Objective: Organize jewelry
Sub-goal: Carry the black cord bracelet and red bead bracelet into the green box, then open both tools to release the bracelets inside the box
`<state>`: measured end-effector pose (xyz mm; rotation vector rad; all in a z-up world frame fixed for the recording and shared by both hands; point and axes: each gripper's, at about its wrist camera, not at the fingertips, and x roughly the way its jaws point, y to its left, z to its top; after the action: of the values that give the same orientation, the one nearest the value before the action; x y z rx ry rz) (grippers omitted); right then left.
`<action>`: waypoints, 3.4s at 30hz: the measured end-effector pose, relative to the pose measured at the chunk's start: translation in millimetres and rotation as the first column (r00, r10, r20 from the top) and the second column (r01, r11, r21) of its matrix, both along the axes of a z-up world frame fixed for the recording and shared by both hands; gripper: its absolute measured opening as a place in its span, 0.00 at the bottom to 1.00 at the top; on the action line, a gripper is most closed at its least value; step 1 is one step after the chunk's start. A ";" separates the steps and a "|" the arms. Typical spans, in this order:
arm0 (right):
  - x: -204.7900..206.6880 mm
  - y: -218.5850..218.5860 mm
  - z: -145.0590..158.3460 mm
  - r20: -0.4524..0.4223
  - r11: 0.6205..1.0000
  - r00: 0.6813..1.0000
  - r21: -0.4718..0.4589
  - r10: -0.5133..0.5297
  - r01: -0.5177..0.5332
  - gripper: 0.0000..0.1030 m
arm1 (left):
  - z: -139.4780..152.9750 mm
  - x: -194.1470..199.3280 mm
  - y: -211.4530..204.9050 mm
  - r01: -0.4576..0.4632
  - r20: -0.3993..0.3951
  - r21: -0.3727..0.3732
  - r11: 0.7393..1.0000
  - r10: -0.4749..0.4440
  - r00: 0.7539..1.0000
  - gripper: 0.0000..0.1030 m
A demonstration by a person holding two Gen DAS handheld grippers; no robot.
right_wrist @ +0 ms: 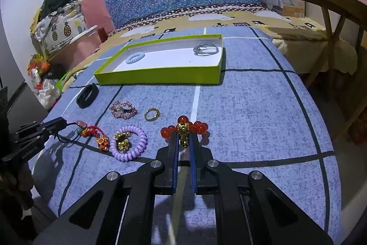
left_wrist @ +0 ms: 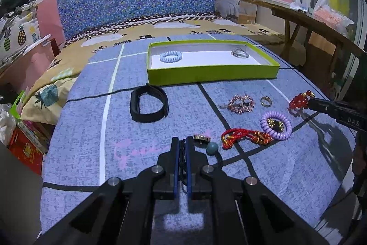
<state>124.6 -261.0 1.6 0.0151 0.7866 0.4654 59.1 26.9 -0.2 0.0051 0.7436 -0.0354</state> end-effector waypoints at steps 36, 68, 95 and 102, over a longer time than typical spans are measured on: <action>57.3 16.2 50.8 0.126 0.999 0.992 0.021 0.028 -0.031 0.08 | 75.2 88.2 21.0 0.040 0.174 -0.045 0.998 -0.031 0.984 0.05; 139.1 28.8 0.1 -0.042 0.999 0.999 -0.042 -0.004 0.002 0.09 | 5.1 170.2 17.6 0.028 -0.005 -0.020 0.999 -0.028 1.000 0.05; 106.5 13.7 17.5 -0.006 0.999 0.999 -0.006 -0.033 0.033 0.18 | 14.0 139.9 27.6 0.002 0.041 -0.038 0.999 -0.001 0.999 0.29; 70.2 11.0 29.8 0.041 1.000 0.999 0.013 -0.025 0.024 0.20 | 26.7 100.6 27.1 -0.010 0.100 -0.039 0.999 0.014 0.995 0.29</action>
<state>194.8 -250.0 31.4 0.0268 0.7423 0.4463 159.7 54.0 26.5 -0.0343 0.6426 -0.0378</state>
